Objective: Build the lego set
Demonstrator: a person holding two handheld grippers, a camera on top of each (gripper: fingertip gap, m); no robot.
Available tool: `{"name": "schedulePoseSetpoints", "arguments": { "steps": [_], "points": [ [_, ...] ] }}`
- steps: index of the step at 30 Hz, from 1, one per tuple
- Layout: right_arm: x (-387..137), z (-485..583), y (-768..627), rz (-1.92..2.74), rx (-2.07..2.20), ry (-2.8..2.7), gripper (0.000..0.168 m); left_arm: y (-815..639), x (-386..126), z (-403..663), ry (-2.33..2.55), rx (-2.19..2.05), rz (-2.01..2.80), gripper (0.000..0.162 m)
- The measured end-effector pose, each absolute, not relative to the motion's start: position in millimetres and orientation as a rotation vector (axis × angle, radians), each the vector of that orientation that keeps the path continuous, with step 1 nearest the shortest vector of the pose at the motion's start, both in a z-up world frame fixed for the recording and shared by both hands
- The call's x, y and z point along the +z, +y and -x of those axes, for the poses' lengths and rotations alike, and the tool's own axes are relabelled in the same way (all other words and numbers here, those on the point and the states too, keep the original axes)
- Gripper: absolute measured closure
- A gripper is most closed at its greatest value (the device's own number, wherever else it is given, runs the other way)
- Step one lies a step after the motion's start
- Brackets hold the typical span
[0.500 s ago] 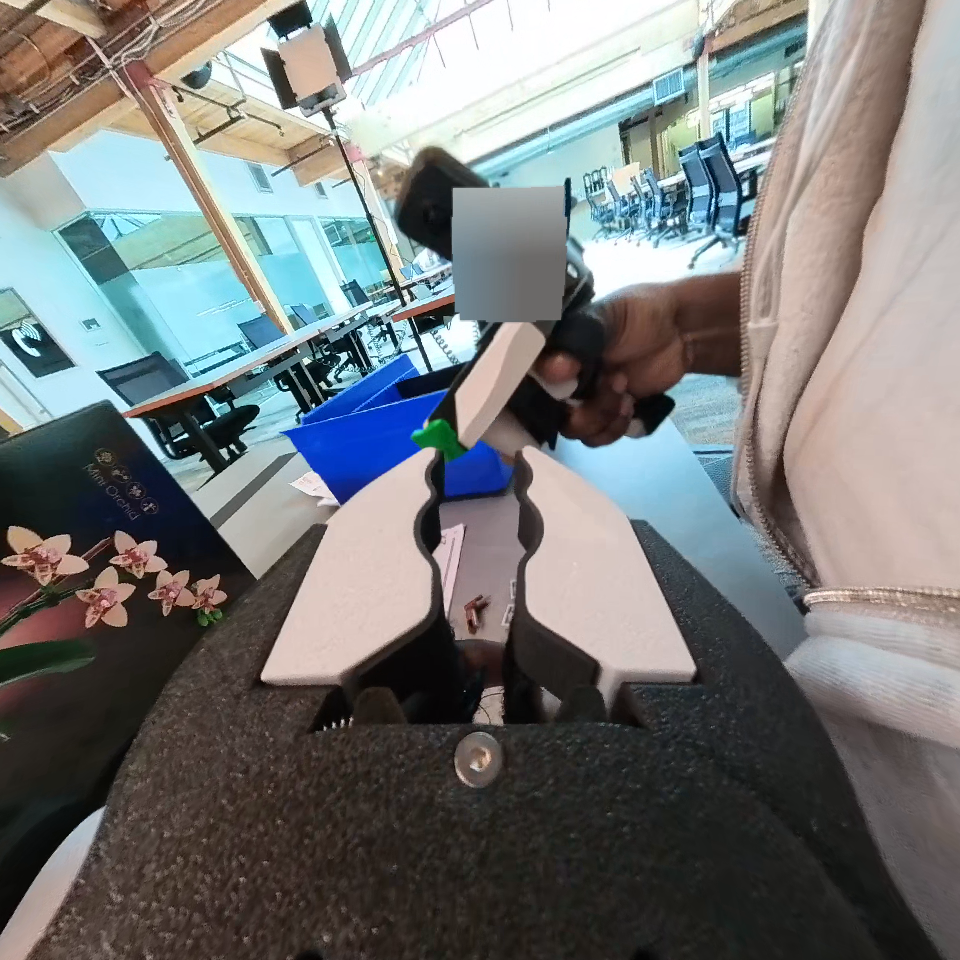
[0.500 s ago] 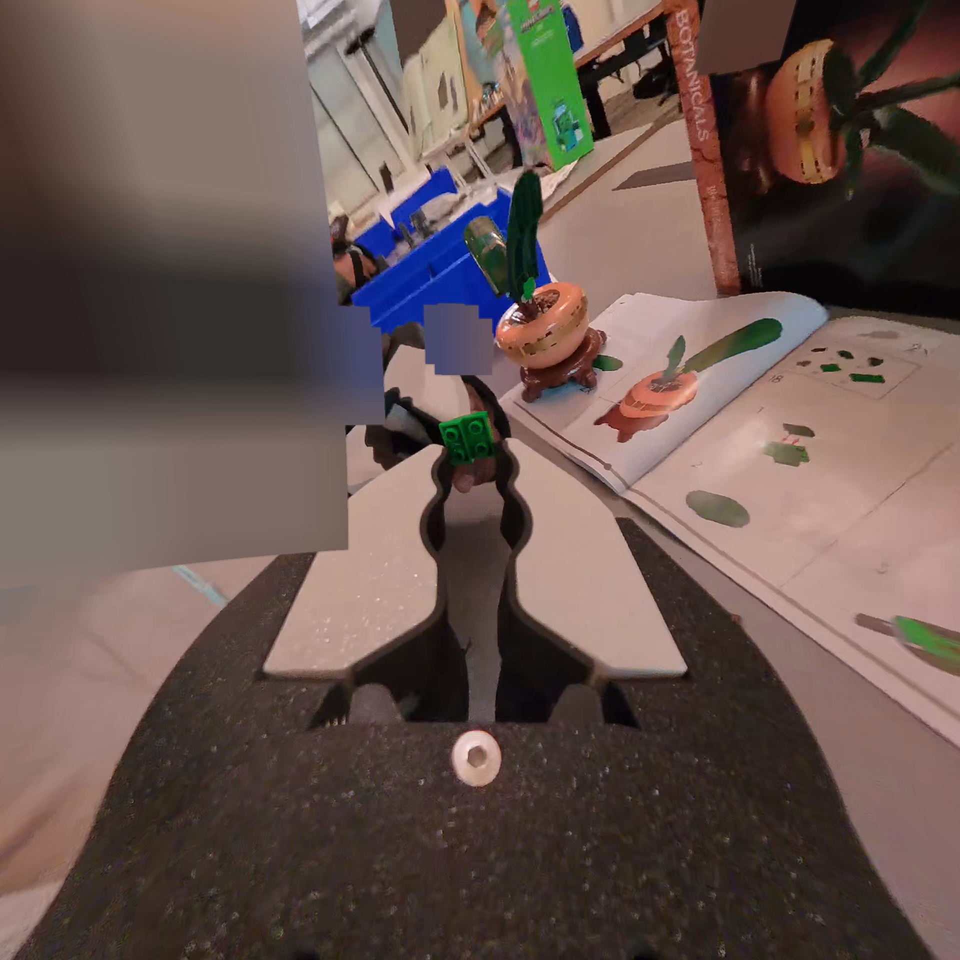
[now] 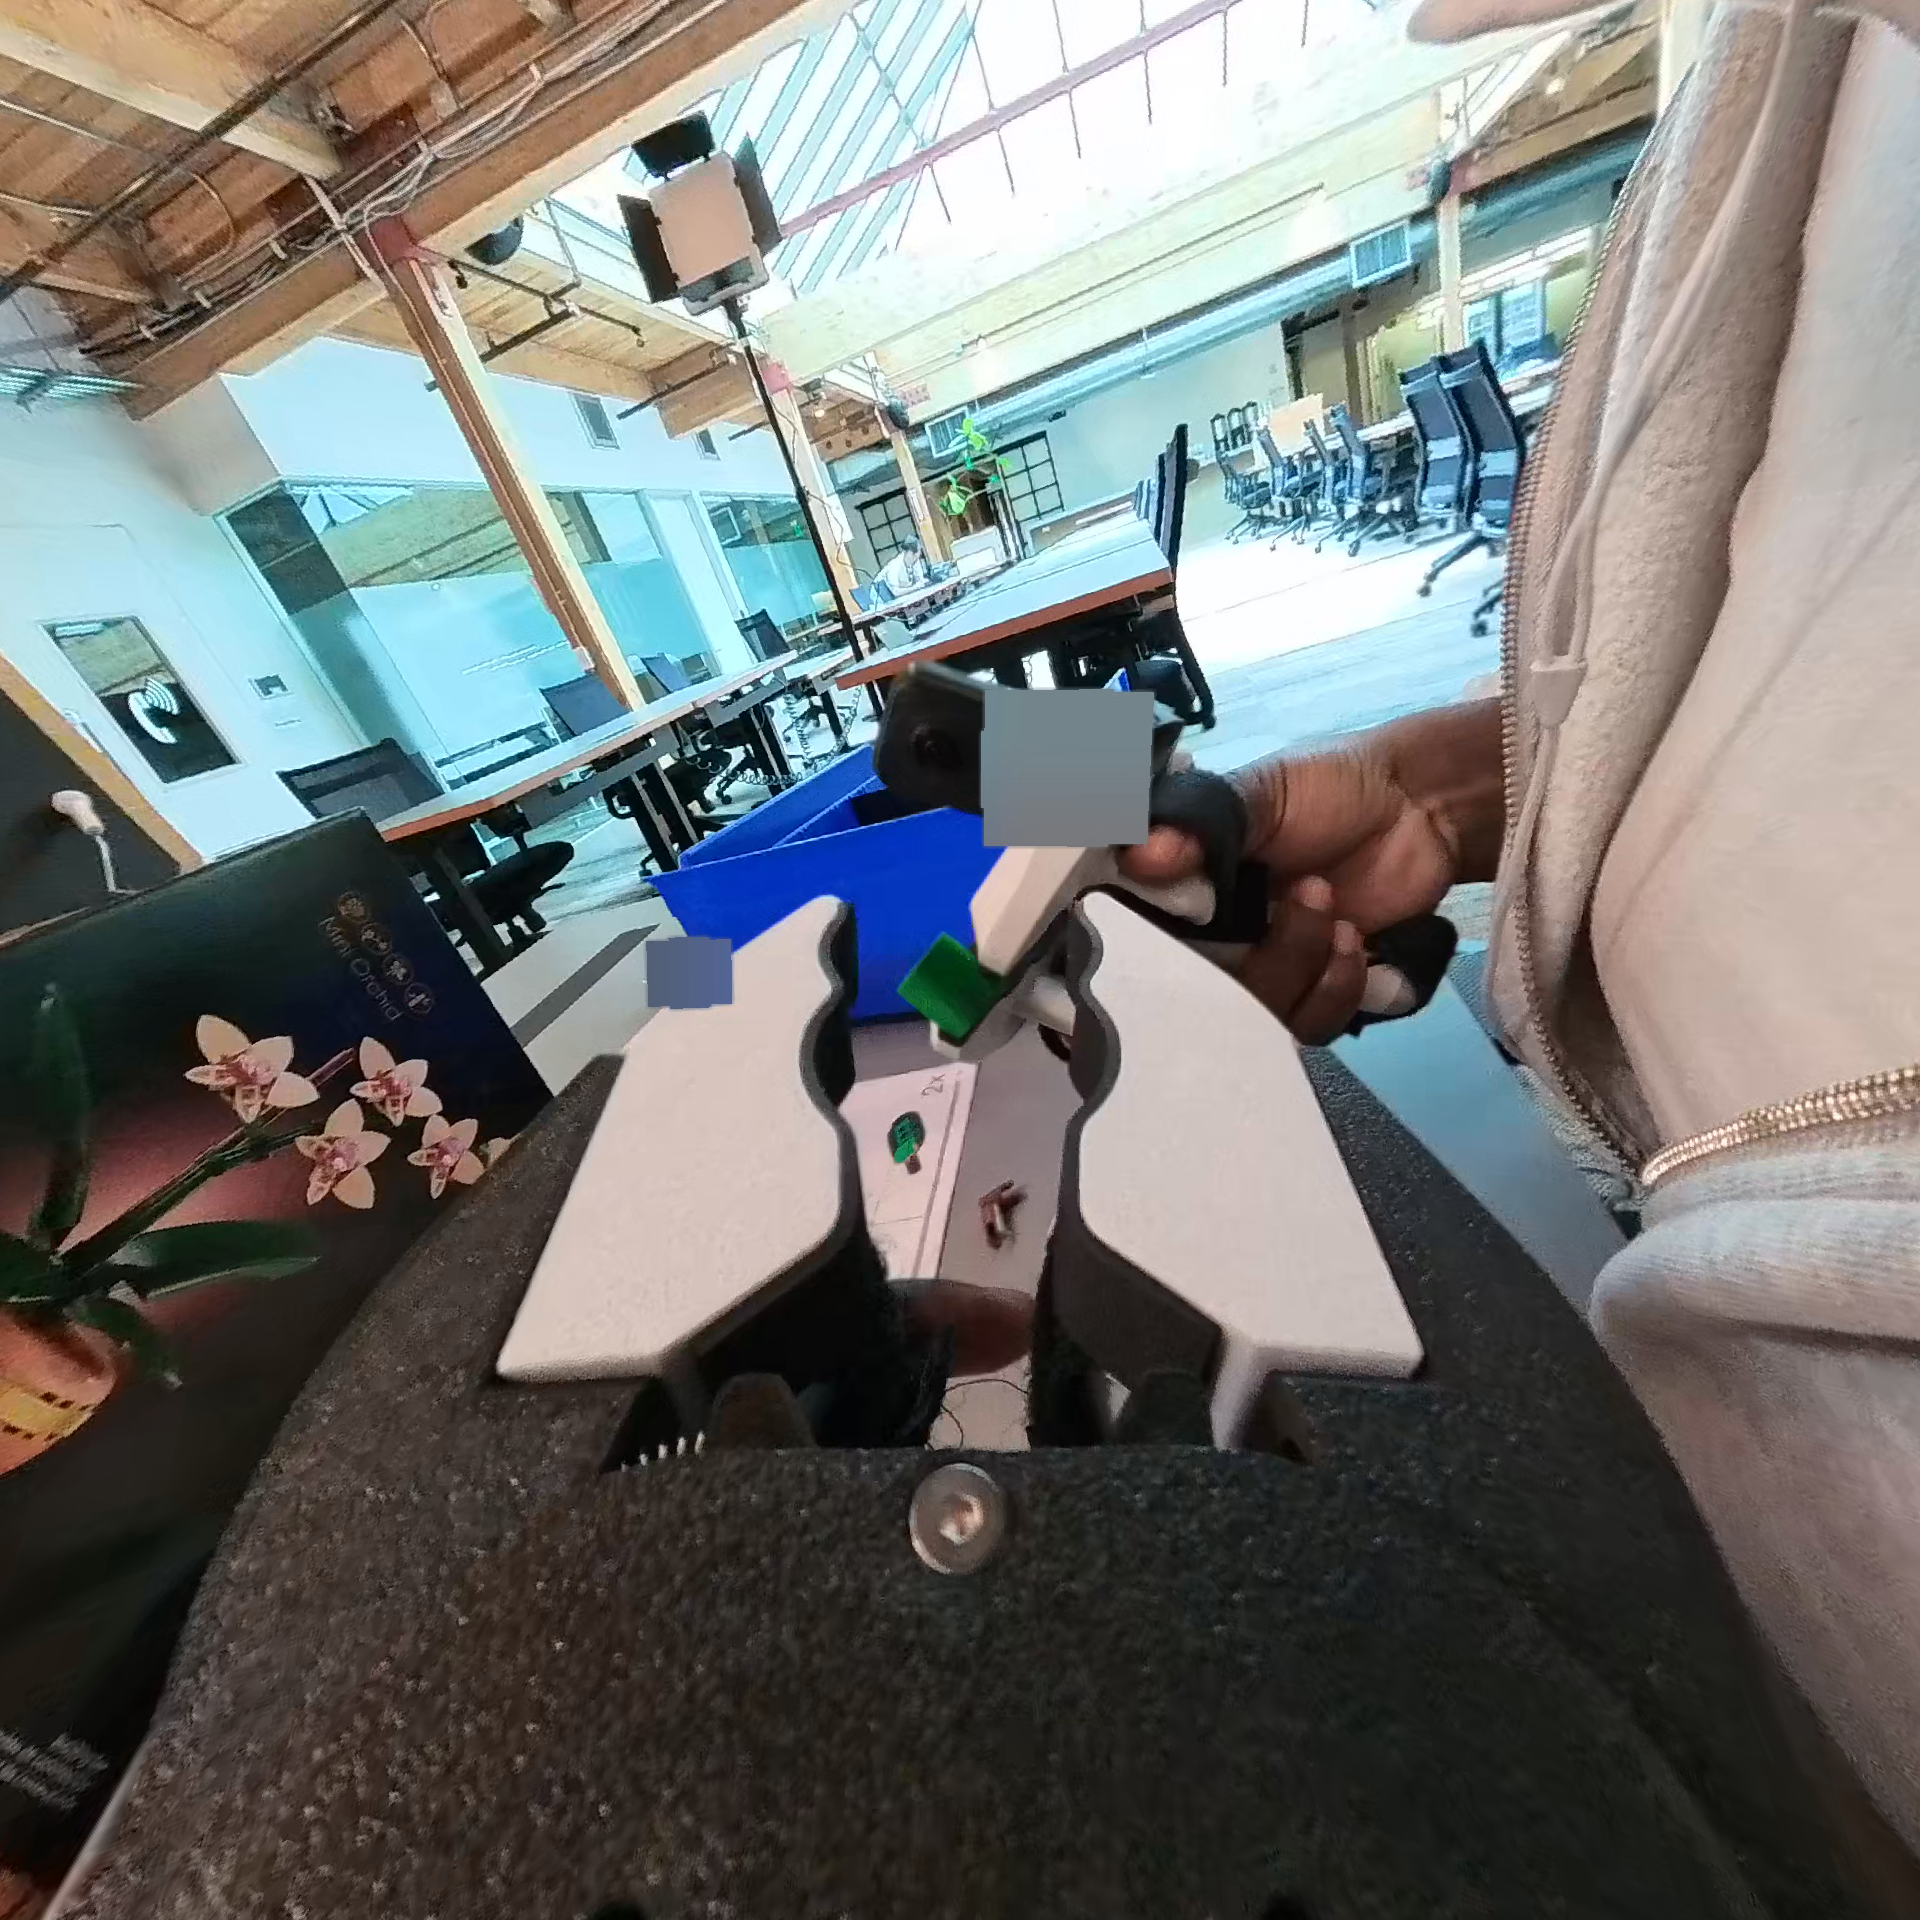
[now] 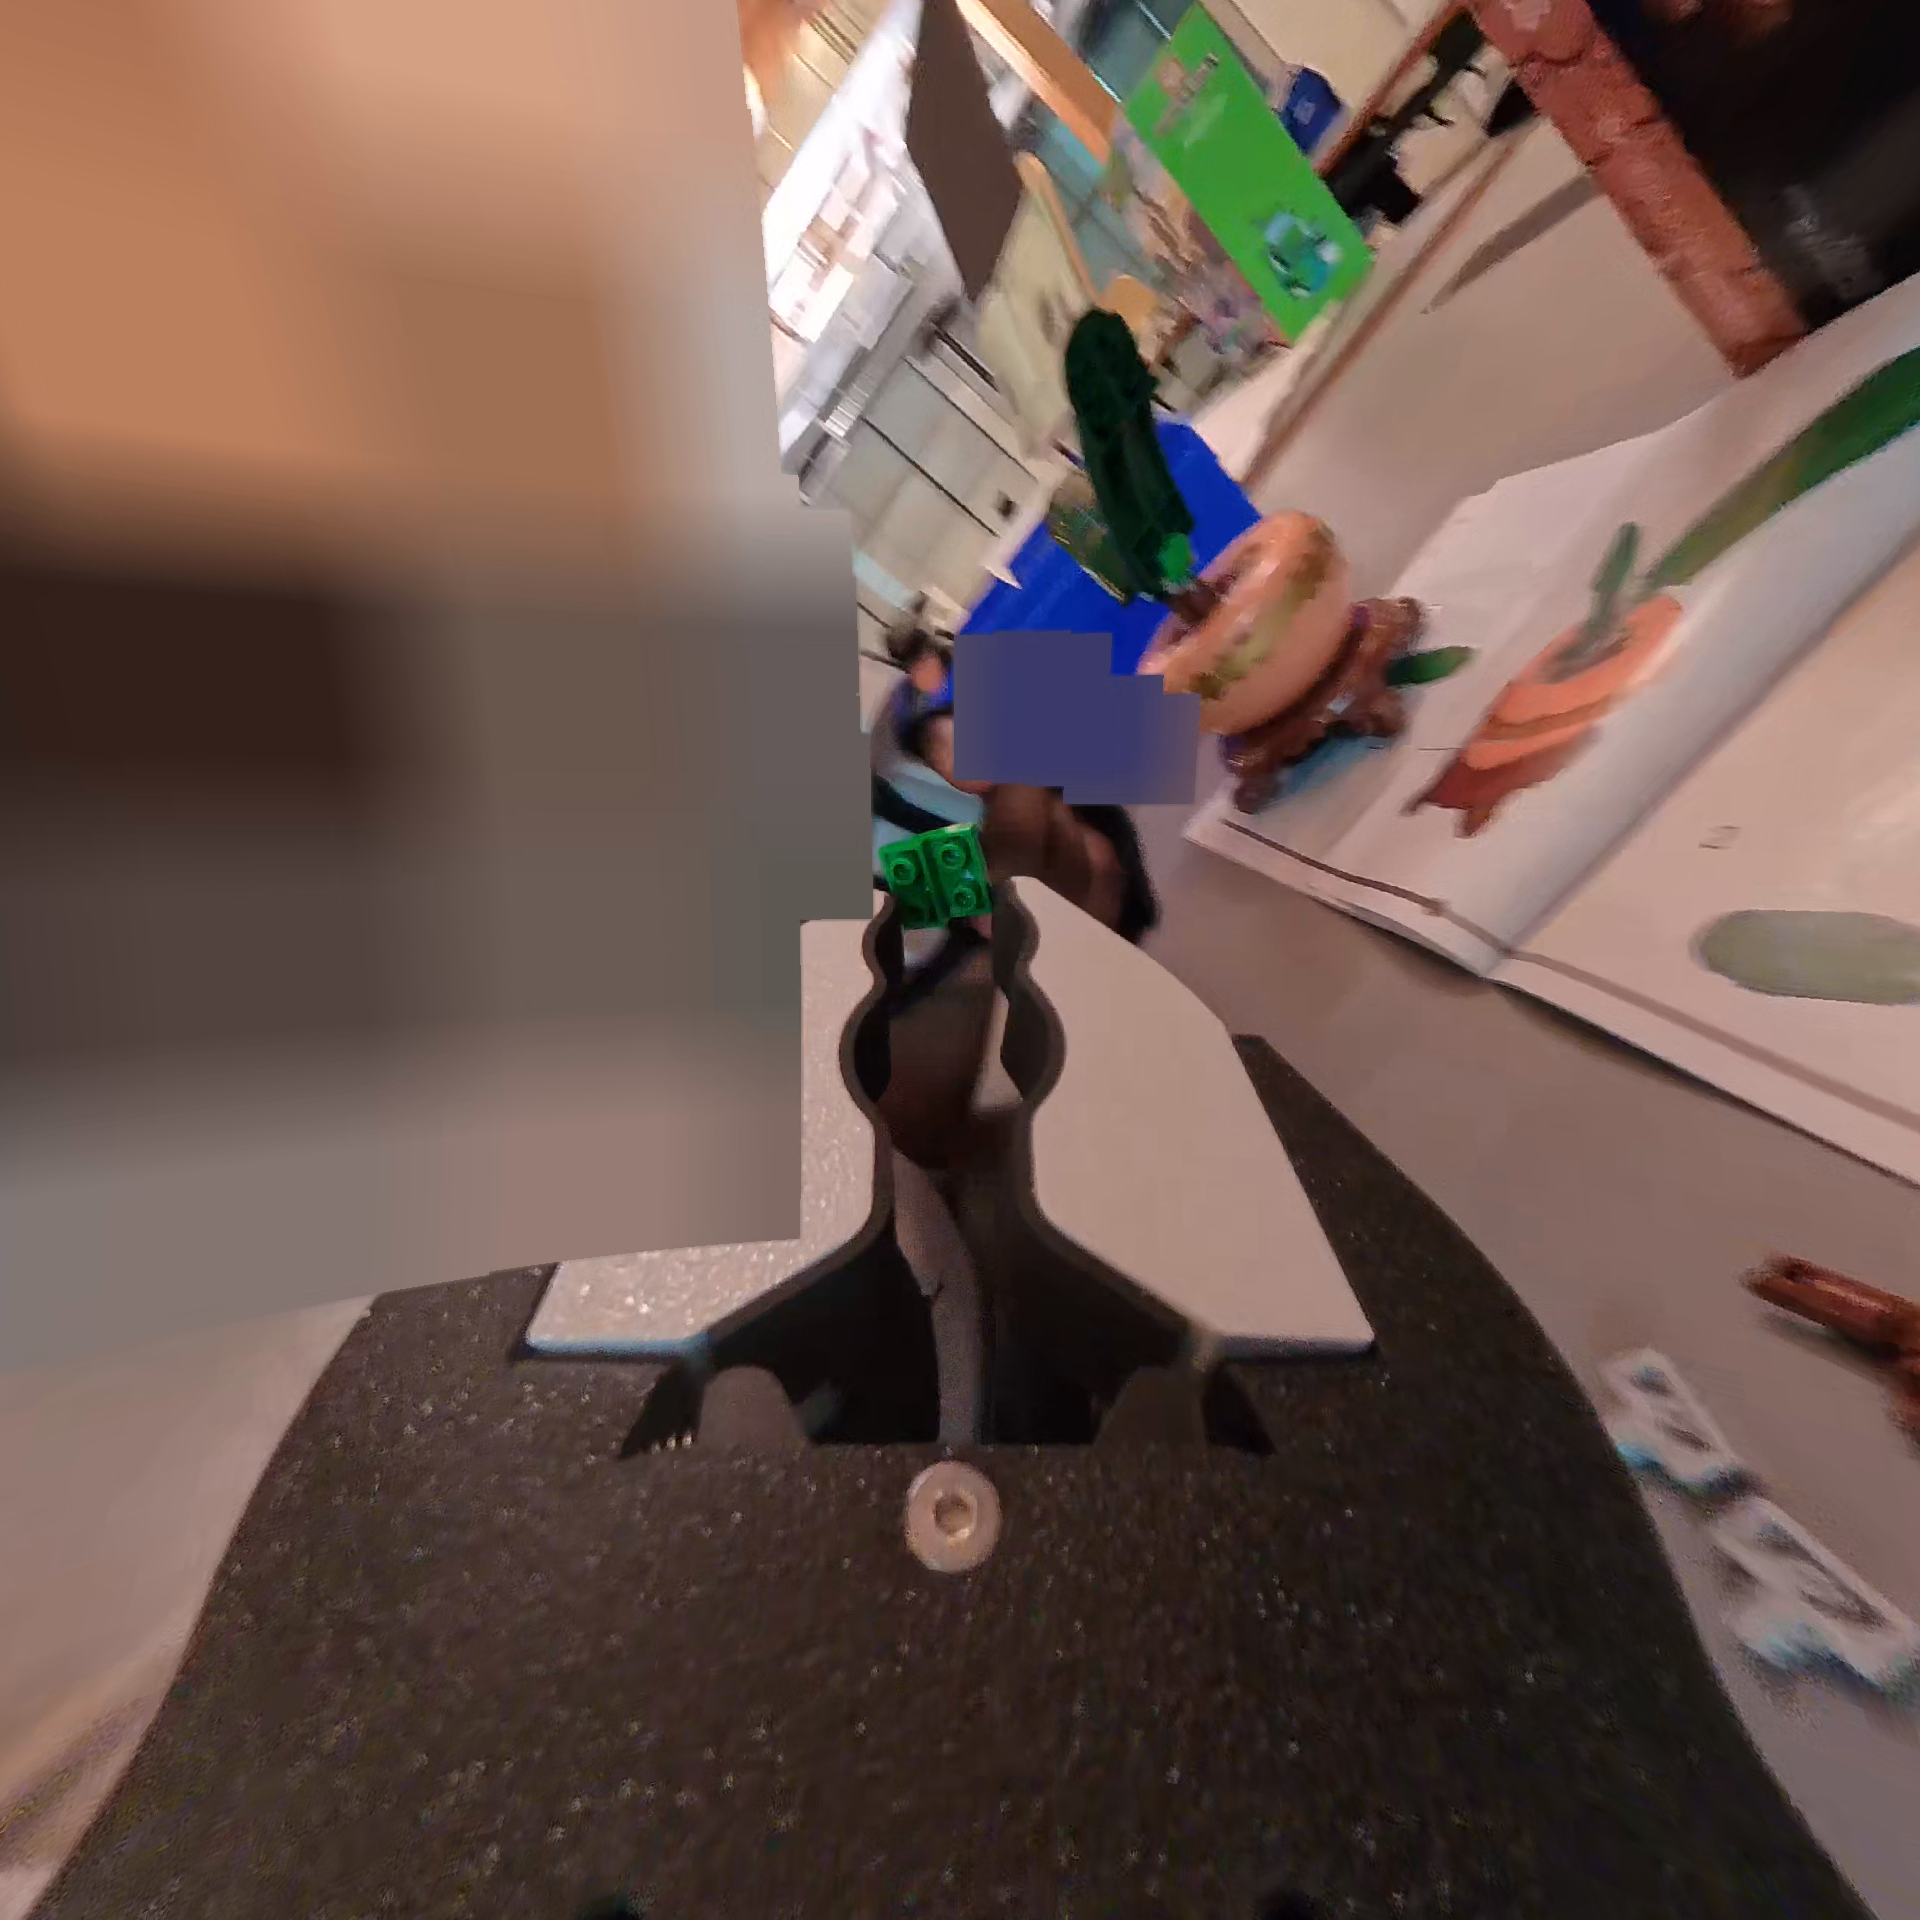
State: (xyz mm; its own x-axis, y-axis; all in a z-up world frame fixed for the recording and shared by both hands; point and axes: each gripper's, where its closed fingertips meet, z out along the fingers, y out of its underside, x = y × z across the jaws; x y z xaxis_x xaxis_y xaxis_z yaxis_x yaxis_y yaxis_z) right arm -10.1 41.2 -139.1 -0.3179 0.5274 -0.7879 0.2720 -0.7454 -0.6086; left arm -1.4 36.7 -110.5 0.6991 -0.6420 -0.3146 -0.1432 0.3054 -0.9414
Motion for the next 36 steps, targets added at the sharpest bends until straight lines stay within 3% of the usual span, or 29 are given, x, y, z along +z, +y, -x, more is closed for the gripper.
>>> {"name": "schedulePoseSetpoints", "arguments": {
  "steps": [1,6,10,36],
  "points": [
    [-149,11,44,1.757,2.064,-1.104,0.152,38,-110,5,0.757,-0.363,1.242,0.125],
    [-212,5,60,1.923,1.286,-1.637,0.152,58,-96,55,0.451,-0.280,1.294,0.132],
    [-226,6,62,1.918,1.064,-1.823,0.152,63,-96,76,0.321,-0.292,1.317,0.133],
    [-256,0,71,1.901,0.713,-2.016,0.146,71,-125,68,0.399,-0.267,1.490,0.132]
  ]
}}
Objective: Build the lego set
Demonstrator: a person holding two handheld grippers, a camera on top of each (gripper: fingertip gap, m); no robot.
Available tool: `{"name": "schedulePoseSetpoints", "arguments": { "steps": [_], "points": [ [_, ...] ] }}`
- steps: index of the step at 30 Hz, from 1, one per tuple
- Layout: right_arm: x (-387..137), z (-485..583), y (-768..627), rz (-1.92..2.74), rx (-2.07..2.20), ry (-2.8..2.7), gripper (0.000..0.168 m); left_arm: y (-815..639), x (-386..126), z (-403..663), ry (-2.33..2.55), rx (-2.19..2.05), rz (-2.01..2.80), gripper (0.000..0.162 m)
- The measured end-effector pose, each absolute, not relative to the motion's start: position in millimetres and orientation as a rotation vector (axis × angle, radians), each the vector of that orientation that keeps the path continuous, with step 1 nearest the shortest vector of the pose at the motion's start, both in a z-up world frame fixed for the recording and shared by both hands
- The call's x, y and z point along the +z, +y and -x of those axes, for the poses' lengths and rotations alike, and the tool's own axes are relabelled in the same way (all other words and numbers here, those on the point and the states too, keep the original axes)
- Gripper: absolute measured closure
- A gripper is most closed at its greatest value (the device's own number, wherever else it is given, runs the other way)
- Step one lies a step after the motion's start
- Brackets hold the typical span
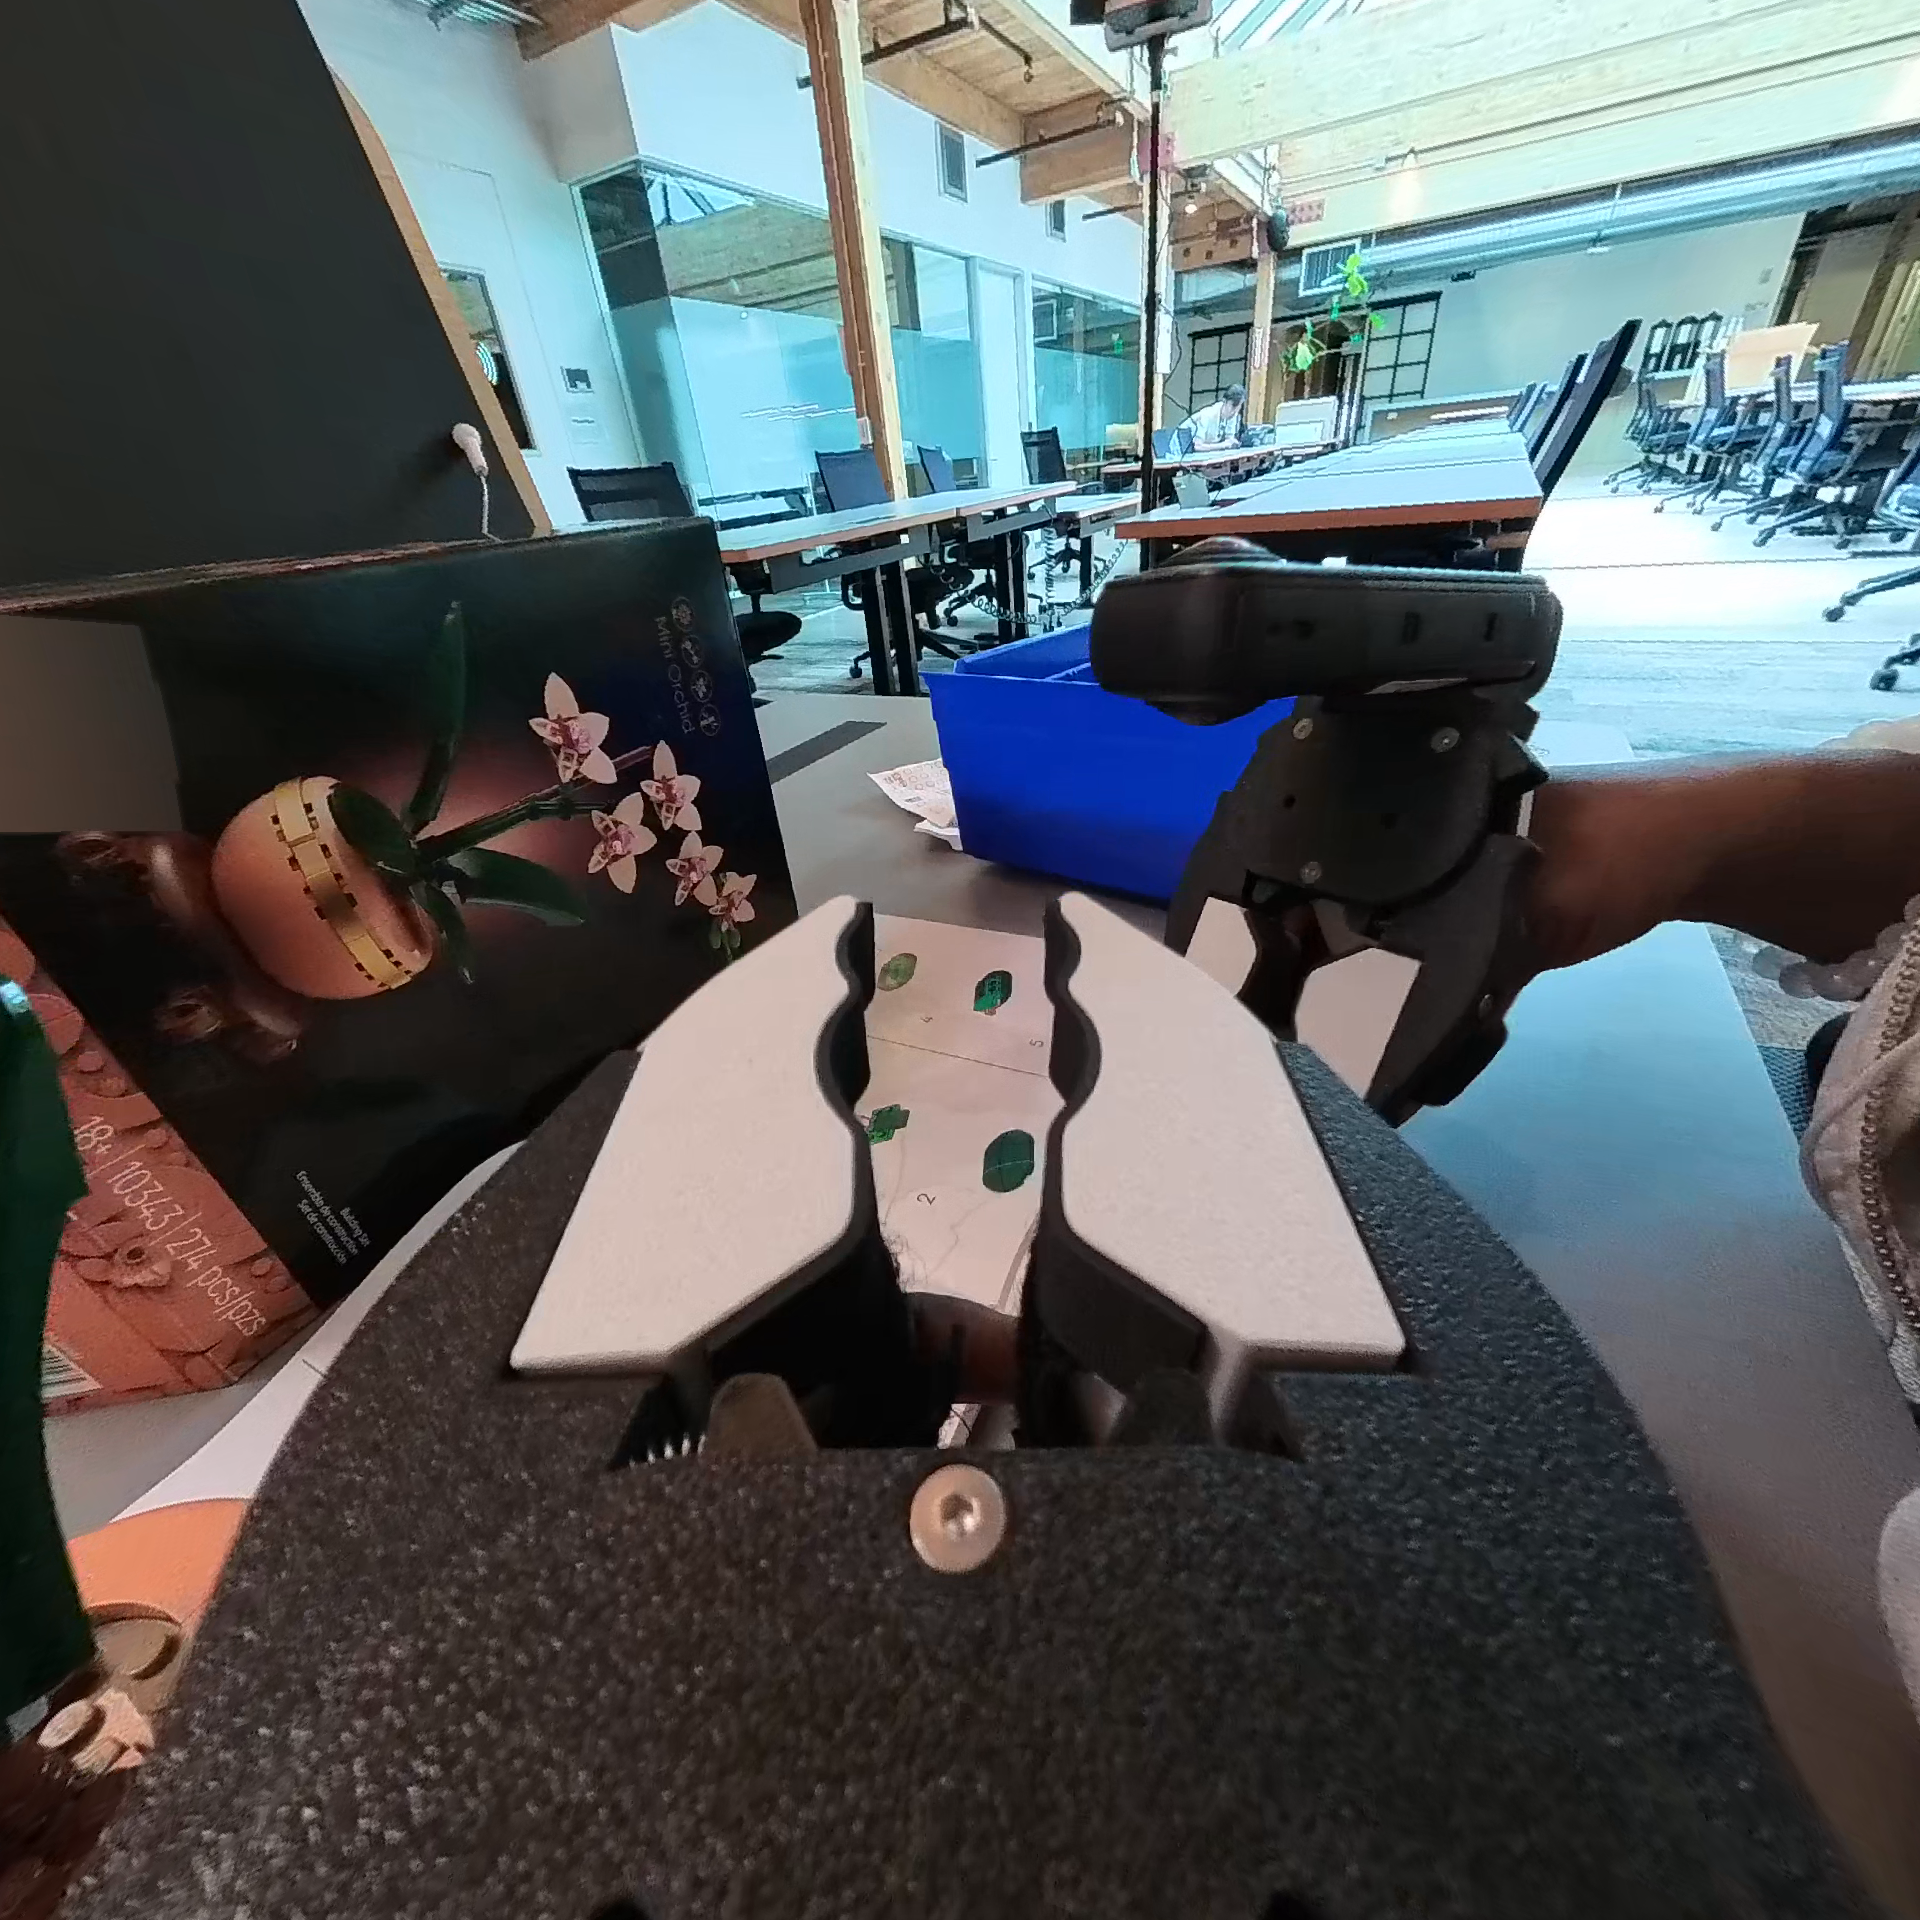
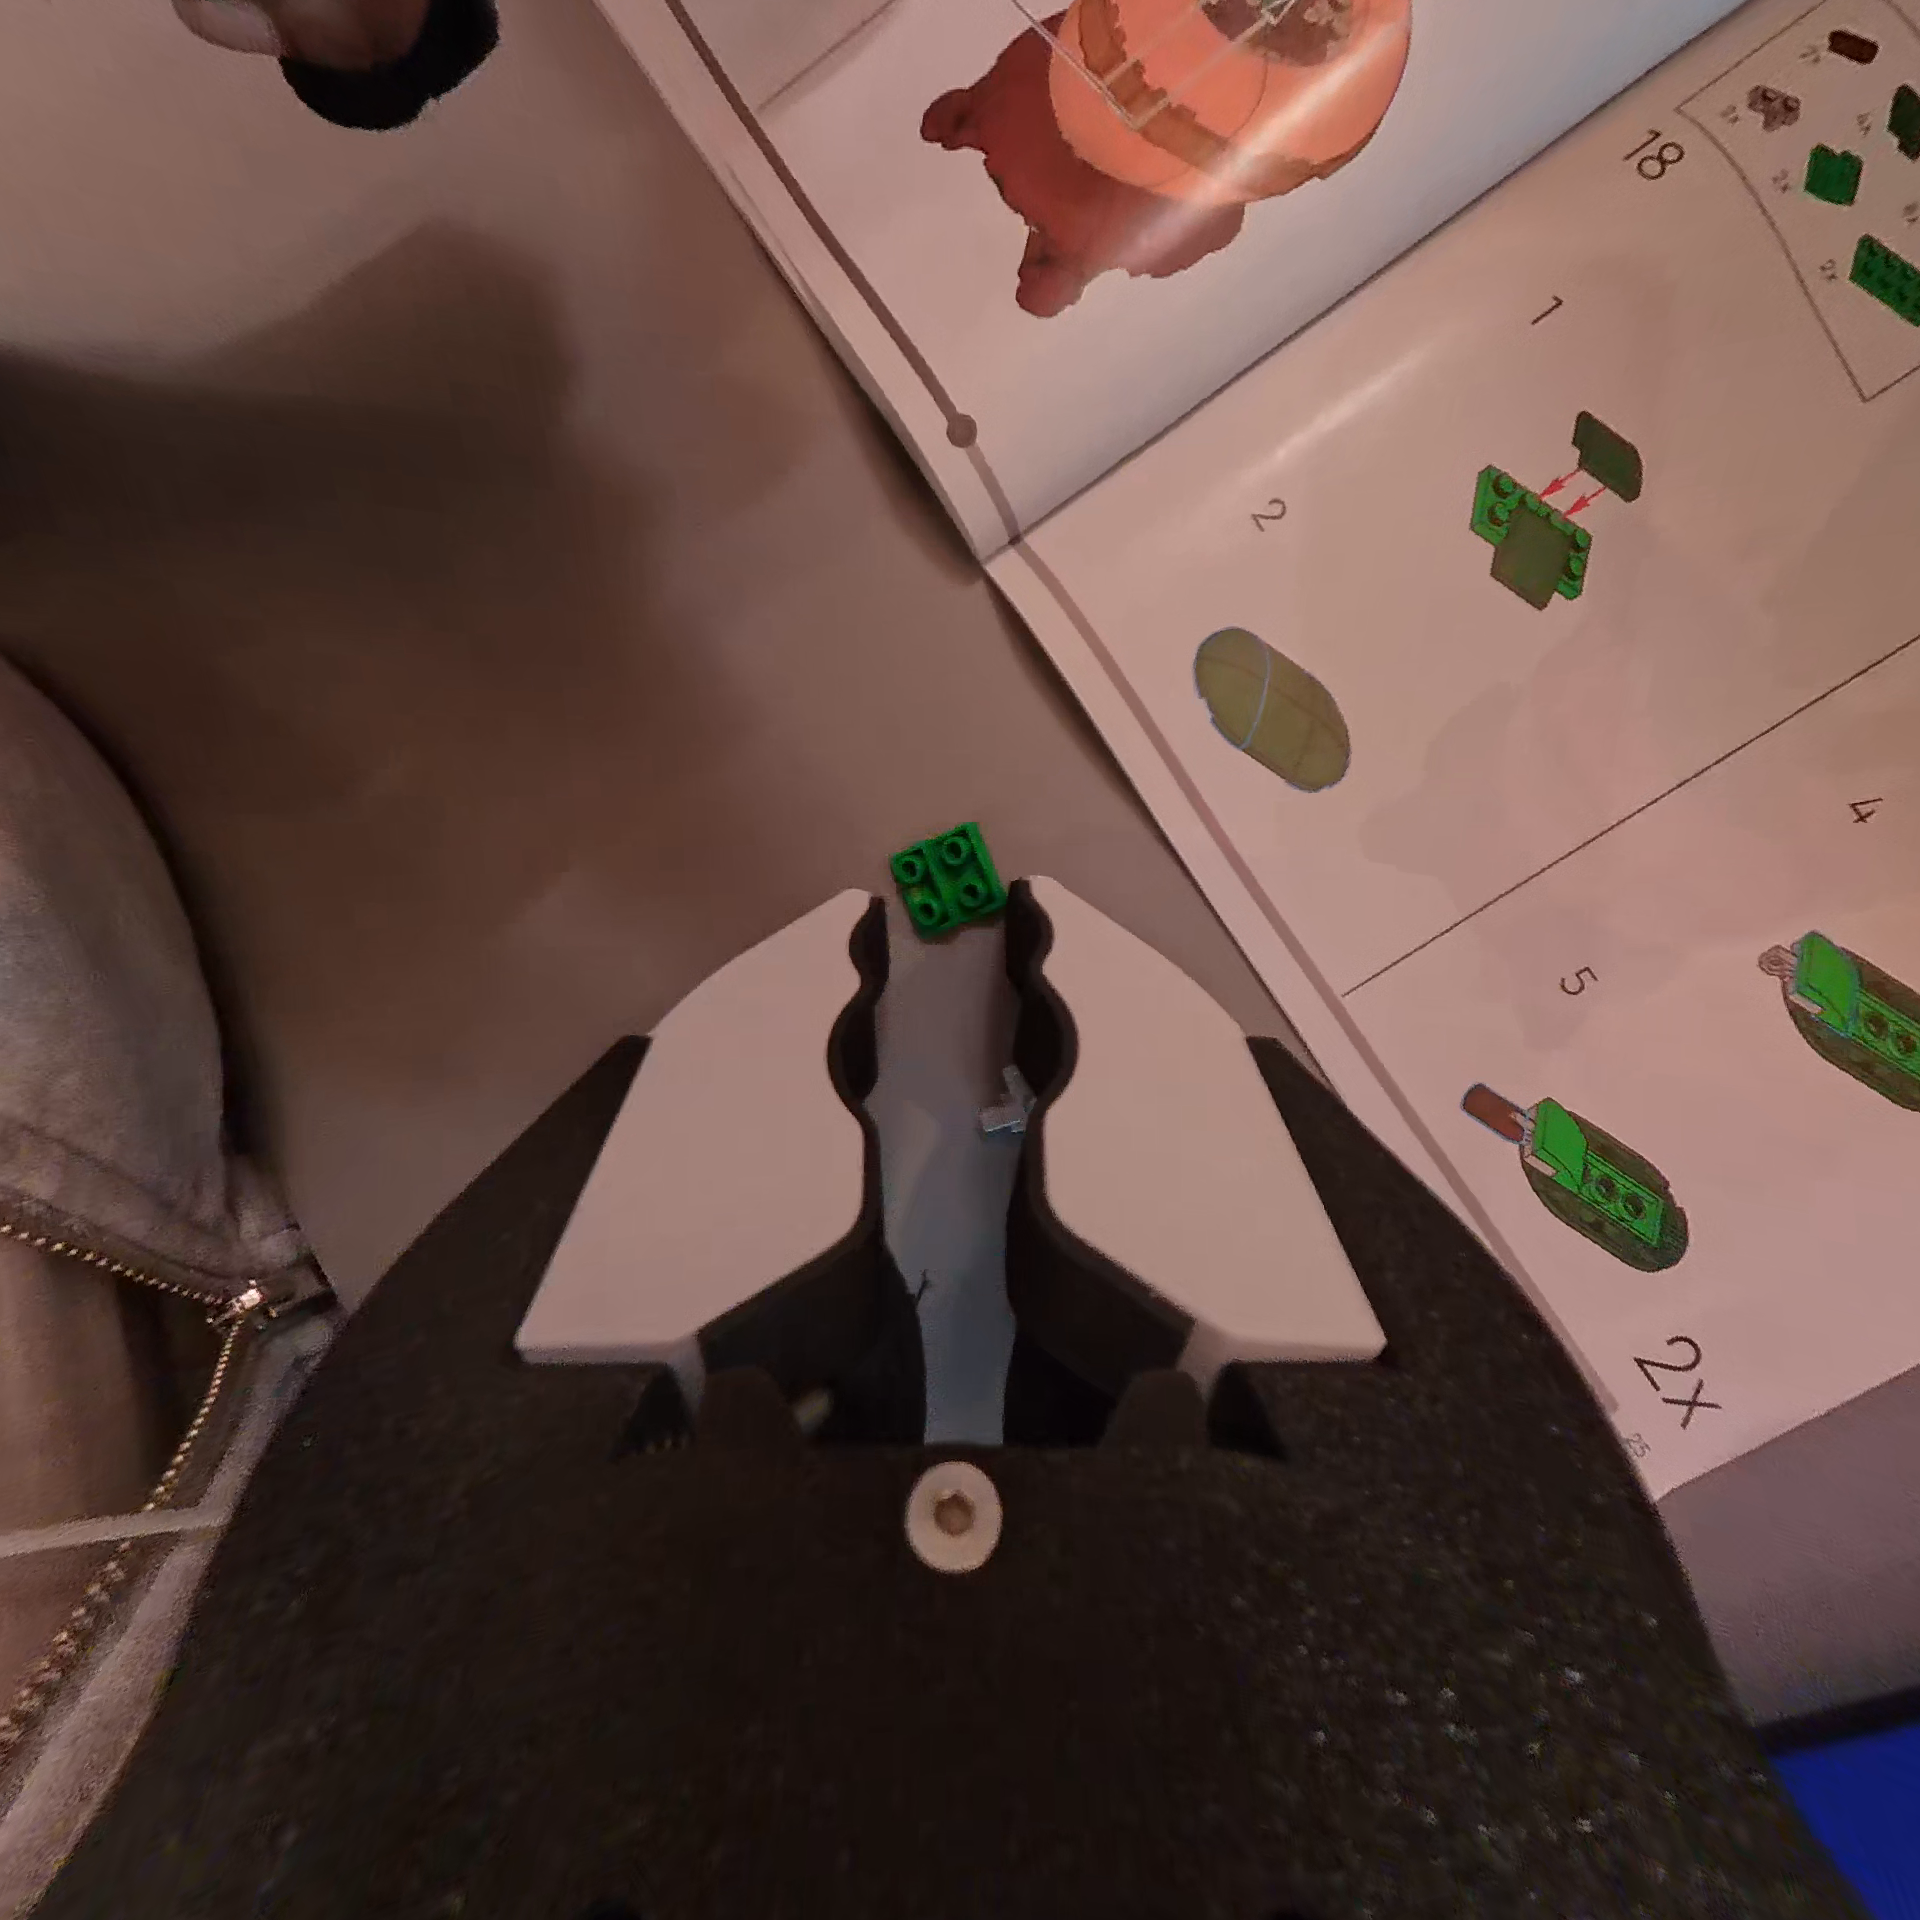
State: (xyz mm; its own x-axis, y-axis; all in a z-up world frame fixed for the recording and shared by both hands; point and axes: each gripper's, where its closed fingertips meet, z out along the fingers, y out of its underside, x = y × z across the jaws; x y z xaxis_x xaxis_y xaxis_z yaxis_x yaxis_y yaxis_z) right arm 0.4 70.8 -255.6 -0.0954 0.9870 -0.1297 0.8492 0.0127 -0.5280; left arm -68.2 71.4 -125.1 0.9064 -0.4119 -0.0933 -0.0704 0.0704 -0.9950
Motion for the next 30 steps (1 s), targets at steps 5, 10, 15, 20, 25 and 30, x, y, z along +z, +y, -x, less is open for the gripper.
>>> {"name": "schedulePoseSetpoints", "arguments": {
  "steps": [5,10,15,20,25,30],
  "points": [
    [-248,1,71,1.841,0.726,-2.005,0.141,73,-128,68,0.408,-0.260,1.505,0.132],
    [-201,-2,71,1.678,0.915,-1.918,0.136,75,-132,68,0.411,-0.260,1.518,0.131],
    [-122,-43,116,1.469,0.828,-1.827,0.136,76,-137,65,0.422,-0.273,1.533,0.131],
    [-67,-101,183,1.288,0.554,-1.916,0.149,78,-142,58,0.457,-0.289,1.531,0.131],
    [-92,-121,250,1.180,0.329,-2.178,0.154,88,-149,51,0.468,-0.314,1.560,0.131],
    [-161,-117,307,1.288,0.116,-2.403,0.154,101,-141,46,0.479,-0.260,1.528,0.132]
  ]
}}
